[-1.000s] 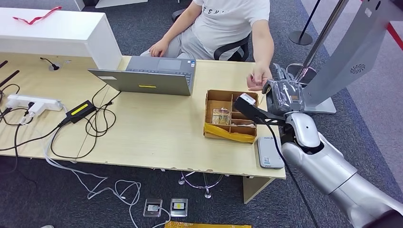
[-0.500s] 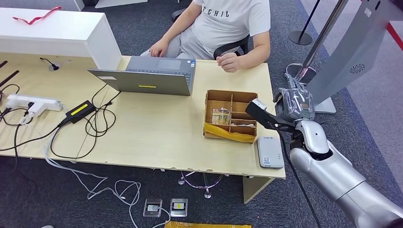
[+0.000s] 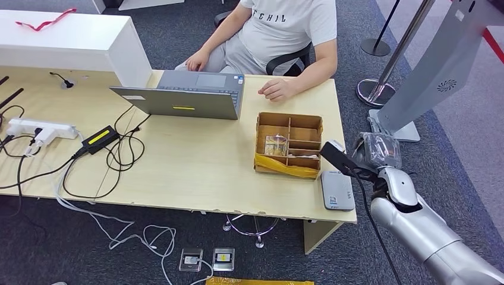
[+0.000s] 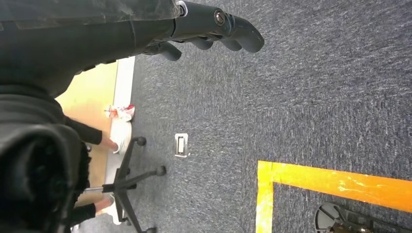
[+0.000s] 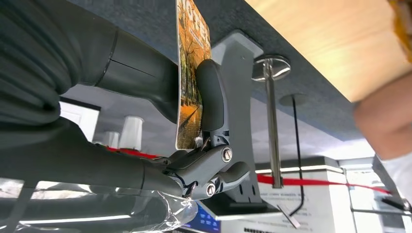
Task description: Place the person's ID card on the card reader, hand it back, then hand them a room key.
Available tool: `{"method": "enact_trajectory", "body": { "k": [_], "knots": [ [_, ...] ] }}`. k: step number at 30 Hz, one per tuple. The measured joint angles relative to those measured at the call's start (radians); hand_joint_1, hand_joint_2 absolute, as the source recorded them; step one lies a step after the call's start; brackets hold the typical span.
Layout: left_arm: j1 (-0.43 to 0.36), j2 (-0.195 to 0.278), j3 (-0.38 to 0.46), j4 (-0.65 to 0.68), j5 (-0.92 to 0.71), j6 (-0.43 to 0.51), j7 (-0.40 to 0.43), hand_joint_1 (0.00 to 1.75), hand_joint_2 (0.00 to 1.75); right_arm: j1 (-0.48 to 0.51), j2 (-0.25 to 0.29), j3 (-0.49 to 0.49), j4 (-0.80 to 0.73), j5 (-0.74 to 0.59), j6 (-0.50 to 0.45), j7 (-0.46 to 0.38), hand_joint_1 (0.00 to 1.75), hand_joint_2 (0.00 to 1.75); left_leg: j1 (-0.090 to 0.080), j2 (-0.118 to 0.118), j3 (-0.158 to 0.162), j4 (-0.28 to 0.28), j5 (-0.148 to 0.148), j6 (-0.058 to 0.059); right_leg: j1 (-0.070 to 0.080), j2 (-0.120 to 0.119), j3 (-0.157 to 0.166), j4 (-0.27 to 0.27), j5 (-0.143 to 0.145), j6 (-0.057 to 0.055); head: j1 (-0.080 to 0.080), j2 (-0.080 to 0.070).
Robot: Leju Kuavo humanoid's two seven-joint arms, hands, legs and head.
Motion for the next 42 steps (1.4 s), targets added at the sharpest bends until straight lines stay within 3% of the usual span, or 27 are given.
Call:
{"method": "enact_trajectory", "body": {
  "k": [7,16,42],
  "knots": [
    [-0.001,0.0,-0.001,-0.001,-0.004,0.0,0.0,0.0,0.0,0.037,0.001,-0.002,0.071,-0.041,-0.008,-0.028,1.75,1.75,0.0,0.0,0.0,0.0,0.0,0.0,0.0,0.0,0.0,0.0,0.0,0.0,0.0,0.0],
    [-0.001,0.0,-0.001,-0.003,-0.003,-0.002,0.002,0.0,0.0,0.072,0.054,0.001,0.157,-0.062,-0.036,-0.073,1.75,1.75,0.0,0.0,0.0,0.0,0.0,0.0,0.0,0.0,0.0,0.0,0.0,0.0,0.0,0.0],
    [-0.019,0.007,-0.019,-0.004,-0.036,-0.02,0.015,0.0,0.0,0.096,0.058,-0.012,0.171,-0.072,-0.053,-0.033,1.75,1.75,0.0,0.002,0.0,0.0,0.0,0.0,0.0,0.001,0.0,0.0,0.001,0.0,0.0,0.0]
  ]
}}
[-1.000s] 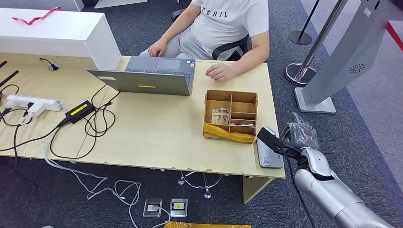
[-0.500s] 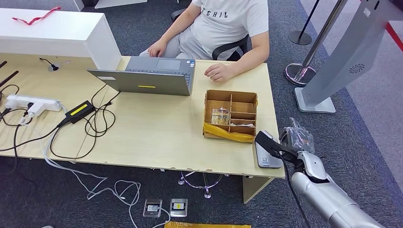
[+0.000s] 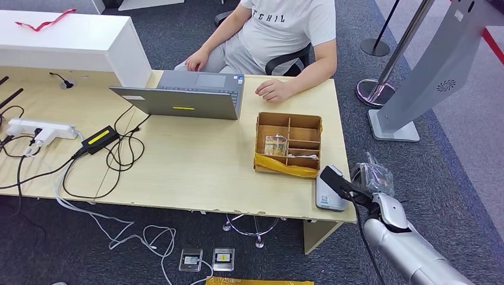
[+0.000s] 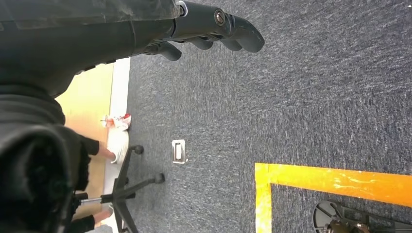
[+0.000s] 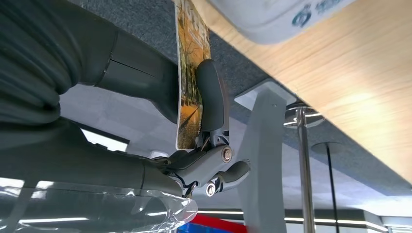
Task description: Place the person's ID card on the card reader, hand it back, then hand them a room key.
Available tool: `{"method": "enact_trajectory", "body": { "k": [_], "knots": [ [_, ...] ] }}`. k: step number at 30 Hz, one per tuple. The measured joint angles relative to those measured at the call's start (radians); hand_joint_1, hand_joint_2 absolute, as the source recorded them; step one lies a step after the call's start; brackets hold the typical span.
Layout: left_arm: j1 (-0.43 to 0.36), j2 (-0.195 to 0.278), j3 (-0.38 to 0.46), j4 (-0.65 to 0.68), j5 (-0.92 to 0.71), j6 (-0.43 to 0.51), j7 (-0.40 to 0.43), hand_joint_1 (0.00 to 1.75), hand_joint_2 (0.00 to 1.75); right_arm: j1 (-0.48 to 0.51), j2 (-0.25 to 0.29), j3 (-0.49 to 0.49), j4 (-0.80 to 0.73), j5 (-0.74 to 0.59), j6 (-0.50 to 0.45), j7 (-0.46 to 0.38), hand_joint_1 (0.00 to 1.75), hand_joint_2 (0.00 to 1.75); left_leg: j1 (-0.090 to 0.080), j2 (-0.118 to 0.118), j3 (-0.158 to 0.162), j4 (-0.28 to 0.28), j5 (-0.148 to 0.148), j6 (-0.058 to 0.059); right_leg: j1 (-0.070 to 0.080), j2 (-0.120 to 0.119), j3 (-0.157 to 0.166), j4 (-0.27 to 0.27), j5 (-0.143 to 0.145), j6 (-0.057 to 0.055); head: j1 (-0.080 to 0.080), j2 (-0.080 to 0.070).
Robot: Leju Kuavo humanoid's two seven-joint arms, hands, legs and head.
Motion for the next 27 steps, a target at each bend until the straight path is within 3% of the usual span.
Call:
{"method": "enact_trajectory", "body": {
  "k": [9,14,19,27],
  "knots": [
    [-0.01,0.001,-0.006,0.0,-0.033,-0.016,0.009,0.0,0.0,-0.149,-0.078,-0.042,-0.149,0.089,0.089,0.13,1.75,1.75,0.0,0.001,0.0,0.0,0.0,0.0,0.0,0.0,0.0,0.0,0.001,0.0,0.0,0.0],
    [-0.019,0.001,-0.01,0.0,-0.04,-0.021,0.018,0.0,0.0,-0.252,-0.094,-0.045,-0.239,0.112,0.145,0.154,1.75,1.75,0.0,0.001,0.0,0.0,0.0,0.0,0.0,0.001,0.0,0.0,0.001,0.0,0.0,0.0],
    [-0.023,0.0,-0.014,0.0,-0.046,-0.022,0.019,0.0,0.0,-0.31,-0.061,-0.037,-0.273,0.103,0.161,0.126,1.75,1.75,0.0,0.001,-0.001,0.0,0.001,0.0,0.0,0.001,-0.001,0.001,0.001,0.0,0.0,0.0],
    [-0.03,-0.003,-0.022,-0.001,-0.049,-0.015,0.014,0.0,0.0,-0.364,0.055,0.01,-0.261,0.052,0.11,0.037,1.75,1.75,0.0,0.0,-0.001,0.0,0.001,0.001,0.0,0.001,-0.001,0.001,0.001,0.0,0.0,0.0]
  ]
}}
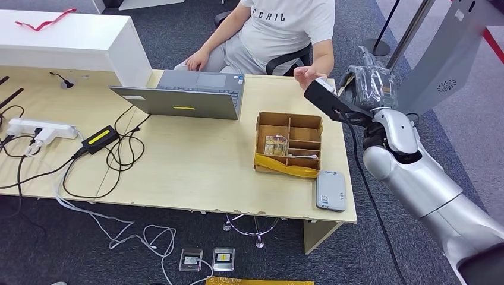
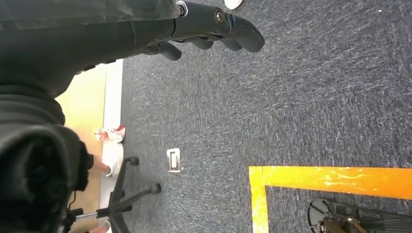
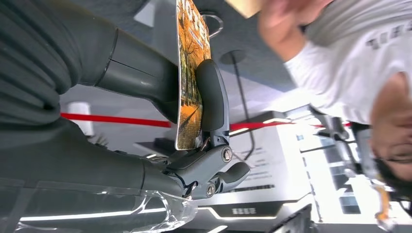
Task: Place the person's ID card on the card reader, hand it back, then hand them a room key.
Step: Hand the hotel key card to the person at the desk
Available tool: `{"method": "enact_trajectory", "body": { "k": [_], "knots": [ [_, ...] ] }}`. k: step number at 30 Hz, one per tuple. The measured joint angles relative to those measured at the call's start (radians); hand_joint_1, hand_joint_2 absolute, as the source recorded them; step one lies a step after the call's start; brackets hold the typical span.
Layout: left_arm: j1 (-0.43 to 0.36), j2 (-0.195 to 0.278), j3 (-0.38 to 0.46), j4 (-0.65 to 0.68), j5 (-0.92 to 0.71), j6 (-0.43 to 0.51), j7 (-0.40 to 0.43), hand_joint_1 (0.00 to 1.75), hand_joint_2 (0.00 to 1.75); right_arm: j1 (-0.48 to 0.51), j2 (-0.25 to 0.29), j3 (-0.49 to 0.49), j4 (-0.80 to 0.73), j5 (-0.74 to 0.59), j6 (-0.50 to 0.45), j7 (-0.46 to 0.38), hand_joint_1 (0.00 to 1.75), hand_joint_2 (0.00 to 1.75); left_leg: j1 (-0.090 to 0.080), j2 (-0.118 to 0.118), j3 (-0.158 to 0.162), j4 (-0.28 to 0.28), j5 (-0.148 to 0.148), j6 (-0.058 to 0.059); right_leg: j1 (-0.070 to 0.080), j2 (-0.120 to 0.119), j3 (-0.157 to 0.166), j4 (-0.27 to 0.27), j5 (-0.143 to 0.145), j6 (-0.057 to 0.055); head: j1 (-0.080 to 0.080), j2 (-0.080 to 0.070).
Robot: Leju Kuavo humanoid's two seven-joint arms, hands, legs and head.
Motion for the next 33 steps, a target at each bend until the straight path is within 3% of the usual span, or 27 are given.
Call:
{"method": "enact_trajectory", "body": {
  "k": [8,18,19,22,23,33],
  "knots": [
    [0.001,0.0,0.0,0.0,0.006,0.001,0.007,0.0,0.0,-0.004,0.104,0.048,0.066,-0.02,-0.031,-0.036,1.75,1.75,0.0,0.0,0.0,0.0,0.0,0.0,0.0,0.0,0.0,0.0,0.0,0.0,0.0,0.0],
    [0.006,0.0,0.001,0.0,0.029,0.009,0.024,0.0,0.0,-0.005,0.134,0.072,0.135,-0.015,-0.045,-0.043,1.75,1.75,0.0,0.0,0.0,0.0,0.0,0.0,0.0,0.0,0.0,0.0,0.0,0.0,0.0,0.0],
    [0.007,0.0,0.001,0.0,0.031,0.01,0.024,0.0,0.0,-0.005,0.134,0.073,0.139,-0.014,-0.045,-0.044,1.47,1.75,0.0,0.0,0.0,0.0,0.0,0.0,0.0,0.0,0.0,0.0,0.0,0.0,0.0,0.0],
    [0.011,0.0,0.001,0.0,0.031,0.014,0.024,0.0,0.0,-0.005,0.134,0.076,0.147,-0.013,-0.045,-0.043,0.18,1.75,0.0,0.0,0.0,0.0,0.0,0.0,0.0,0.0,0.0,0.0,0.0,0.0,0.0,0.0],
    [0.011,0.0,0.001,0.0,0.03,0.016,0.024,0.0,0.0,-0.005,0.134,0.078,0.15,-0.011,-0.045,-0.042,0.03,1.75,0.0,0.0,0.001,0.0,0.0,0.0,0.0,0.0,0.0,0.0,0.0,0.0,0.0,0.0],
    [0.012,0.0,0.001,0.0,0.02,0.018,0.023,0.0,0.0,0.0,0.133,0.08,0.166,0.021,-0.051,-0.036,0.0,1.75,0.0,0.001,0.001,0.0,0.0,0.0,0.0,0.0,-0.001,0.0,0.0,0.0,0.0,0.0]
  ]
}}
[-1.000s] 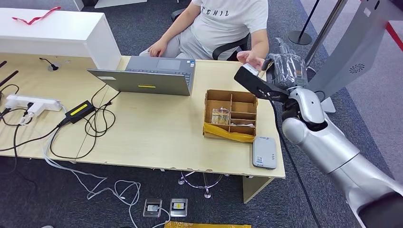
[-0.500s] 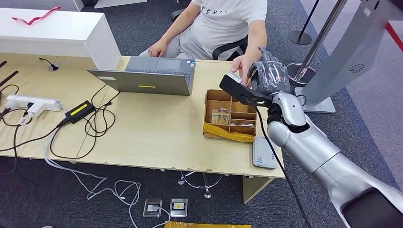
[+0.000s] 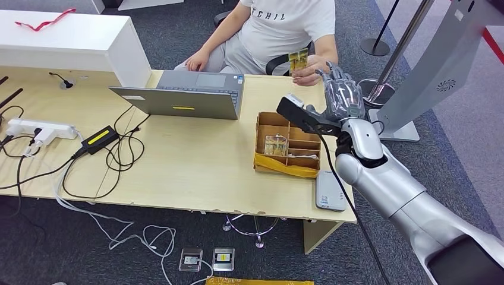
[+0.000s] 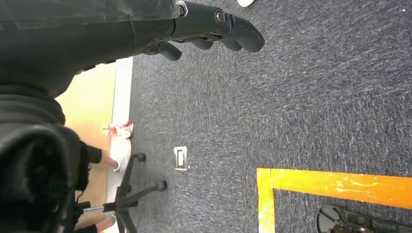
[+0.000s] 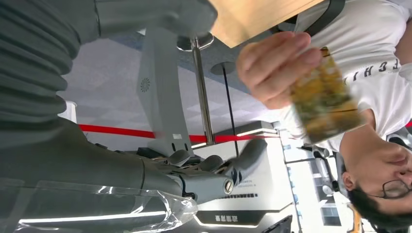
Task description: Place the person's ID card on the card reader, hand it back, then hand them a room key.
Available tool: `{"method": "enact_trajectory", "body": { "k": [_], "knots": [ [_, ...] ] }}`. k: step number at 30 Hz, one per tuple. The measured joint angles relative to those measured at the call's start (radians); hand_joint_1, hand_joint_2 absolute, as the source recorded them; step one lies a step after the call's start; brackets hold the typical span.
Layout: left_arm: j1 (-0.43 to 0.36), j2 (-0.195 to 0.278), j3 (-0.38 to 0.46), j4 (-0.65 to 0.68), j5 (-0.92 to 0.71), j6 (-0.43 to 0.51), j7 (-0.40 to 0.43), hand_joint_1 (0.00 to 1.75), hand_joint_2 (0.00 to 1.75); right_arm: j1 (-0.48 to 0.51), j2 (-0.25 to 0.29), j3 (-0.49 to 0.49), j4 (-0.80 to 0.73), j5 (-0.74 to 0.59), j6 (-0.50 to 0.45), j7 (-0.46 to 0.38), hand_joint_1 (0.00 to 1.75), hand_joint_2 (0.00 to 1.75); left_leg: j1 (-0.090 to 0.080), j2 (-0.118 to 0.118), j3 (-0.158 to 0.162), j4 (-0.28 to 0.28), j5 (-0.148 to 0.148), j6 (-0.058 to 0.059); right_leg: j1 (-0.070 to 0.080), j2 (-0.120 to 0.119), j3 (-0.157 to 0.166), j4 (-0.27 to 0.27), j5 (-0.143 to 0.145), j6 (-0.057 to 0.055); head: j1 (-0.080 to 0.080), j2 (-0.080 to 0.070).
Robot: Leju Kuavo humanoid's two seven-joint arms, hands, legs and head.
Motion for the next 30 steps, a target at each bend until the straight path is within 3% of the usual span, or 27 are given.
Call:
{"method": "enact_trajectory", "body": {
  "k": [11,15,22,30],
  "knots": [
    [0.001,0.0,0.0,0.0,0.001,-0.008,0.0,0.0,0.0,0.0,-0.016,0.003,-0.02,0.02,0.061,0.021,0.0,1.75,0.0,0.0,0.0,0.0,0.0,0.0,0.0,0.0,0.0,0.0,0.0,0.0,0.0,0.0],
    [0.02,0.001,0.008,0.0,0.015,-0.021,-0.014,0.0,0.0,0.031,-0.119,0.006,-0.222,-0.043,0.174,0.143,0.0,1.75,0.0,0.0,0.001,0.0,0.0,0.0,0.0,0.0,0.0,-0.001,0.0,0.0,0.0,0.0],
    [0.03,0.004,0.024,0.0,0.02,-0.026,-0.021,0.0,0.0,0.099,-0.248,-0.003,-0.461,-0.127,0.189,0.231,0.0,1.75,0.0,0.001,0.001,0.0,0.0,0.0,0.0,0.0,0.0,-0.001,0.0,0.0,0.0,0.0],
    [0.032,0.005,0.027,0.0,0.025,-0.022,-0.043,0.0,0.0,0.166,-0.313,0.017,-0.607,-0.126,0.182,0.272,0.0,1.75,0.0,0.001,0.001,0.0,0.0,0.0,0.0,0.001,0.0,-0.001,0.0,0.0,0.0,0.0]
  ]
}}
